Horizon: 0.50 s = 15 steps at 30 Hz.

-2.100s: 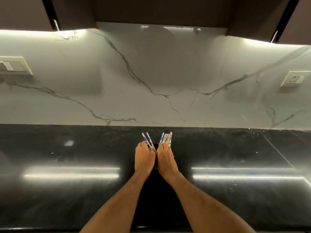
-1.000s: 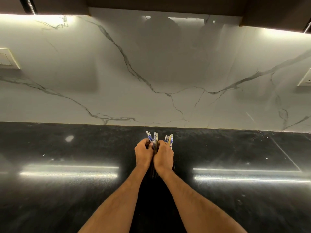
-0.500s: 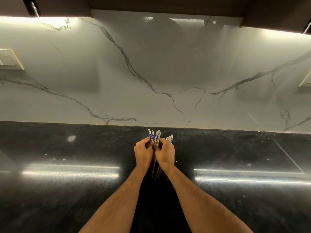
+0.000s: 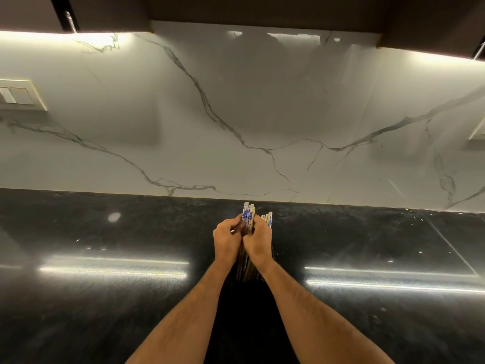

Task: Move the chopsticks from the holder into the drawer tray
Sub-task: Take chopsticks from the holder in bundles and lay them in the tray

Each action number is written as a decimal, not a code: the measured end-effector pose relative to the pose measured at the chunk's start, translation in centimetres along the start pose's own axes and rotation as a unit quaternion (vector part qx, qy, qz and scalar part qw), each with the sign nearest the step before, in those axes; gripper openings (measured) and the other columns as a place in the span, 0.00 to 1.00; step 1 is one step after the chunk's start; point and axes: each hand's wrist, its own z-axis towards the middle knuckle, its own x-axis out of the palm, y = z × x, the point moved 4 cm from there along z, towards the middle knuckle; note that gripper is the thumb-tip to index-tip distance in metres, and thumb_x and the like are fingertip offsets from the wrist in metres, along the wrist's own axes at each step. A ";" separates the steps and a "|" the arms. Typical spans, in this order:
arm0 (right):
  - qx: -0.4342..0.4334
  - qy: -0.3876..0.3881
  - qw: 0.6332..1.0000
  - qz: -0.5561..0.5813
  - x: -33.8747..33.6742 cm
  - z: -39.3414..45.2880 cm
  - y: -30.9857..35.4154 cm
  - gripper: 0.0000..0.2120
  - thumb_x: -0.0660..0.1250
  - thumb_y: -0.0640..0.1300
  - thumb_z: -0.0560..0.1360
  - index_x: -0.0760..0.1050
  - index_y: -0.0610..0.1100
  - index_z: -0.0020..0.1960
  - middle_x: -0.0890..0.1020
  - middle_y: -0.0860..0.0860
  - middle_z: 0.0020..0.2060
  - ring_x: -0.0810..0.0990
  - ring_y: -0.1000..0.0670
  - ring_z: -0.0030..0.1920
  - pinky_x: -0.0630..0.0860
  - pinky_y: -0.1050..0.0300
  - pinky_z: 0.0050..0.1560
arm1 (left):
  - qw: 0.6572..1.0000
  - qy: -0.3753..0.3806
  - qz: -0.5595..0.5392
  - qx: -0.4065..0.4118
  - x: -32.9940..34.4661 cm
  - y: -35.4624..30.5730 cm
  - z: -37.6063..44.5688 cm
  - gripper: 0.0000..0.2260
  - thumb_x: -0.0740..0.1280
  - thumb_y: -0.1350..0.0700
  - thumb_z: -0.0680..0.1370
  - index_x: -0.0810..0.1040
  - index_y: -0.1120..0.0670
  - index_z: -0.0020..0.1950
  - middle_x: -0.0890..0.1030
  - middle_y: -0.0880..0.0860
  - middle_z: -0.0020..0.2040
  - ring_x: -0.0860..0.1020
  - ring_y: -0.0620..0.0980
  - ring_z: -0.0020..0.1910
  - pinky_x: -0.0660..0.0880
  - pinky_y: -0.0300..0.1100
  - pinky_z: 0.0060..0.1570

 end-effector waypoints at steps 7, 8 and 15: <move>-0.005 0.023 1.000 0.014 0.0 0.0 -0.4 0.07 0.73 0.37 0.76 0.81 0.40 0.54 0.85 0.48 0.44 0.83 0.55 0.44 0.81 0.64 0.46 | 0.998 -0.016 -0.025 -0.060 -0.6 0.7 -0.1 0.11 0.68 0.66 0.80 0.84 0.57 0.60 0.86 0.51 0.49 0.82 0.40 0.45 0.78 0.29 0.41; -0.001 0.029 0.999 0.014 0.1 0.0 -0.5 0.06 0.73 0.37 0.76 0.82 0.40 0.53 0.85 0.49 0.44 0.84 0.55 0.44 0.80 0.66 0.44 | 0.997 -0.023 -0.029 -0.068 -0.6 0.8 -0.1 0.11 0.68 0.66 0.80 0.84 0.57 0.60 0.86 0.51 0.49 0.82 0.41 0.45 0.78 0.30 0.41; 0.048 0.008 0.999 0.021 -0.7 0.0 -1.0 0.08 0.74 0.32 0.73 0.82 0.38 0.51 0.86 0.46 0.40 0.85 0.50 0.40 0.82 0.59 0.39 | 0.999 -0.007 -0.011 -0.042 -0.2 0.0 -0.3 0.11 0.70 0.64 0.79 0.84 0.58 0.61 0.87 0.53 0.52 0.84 0.42 0.47 0.80 0.31 0.48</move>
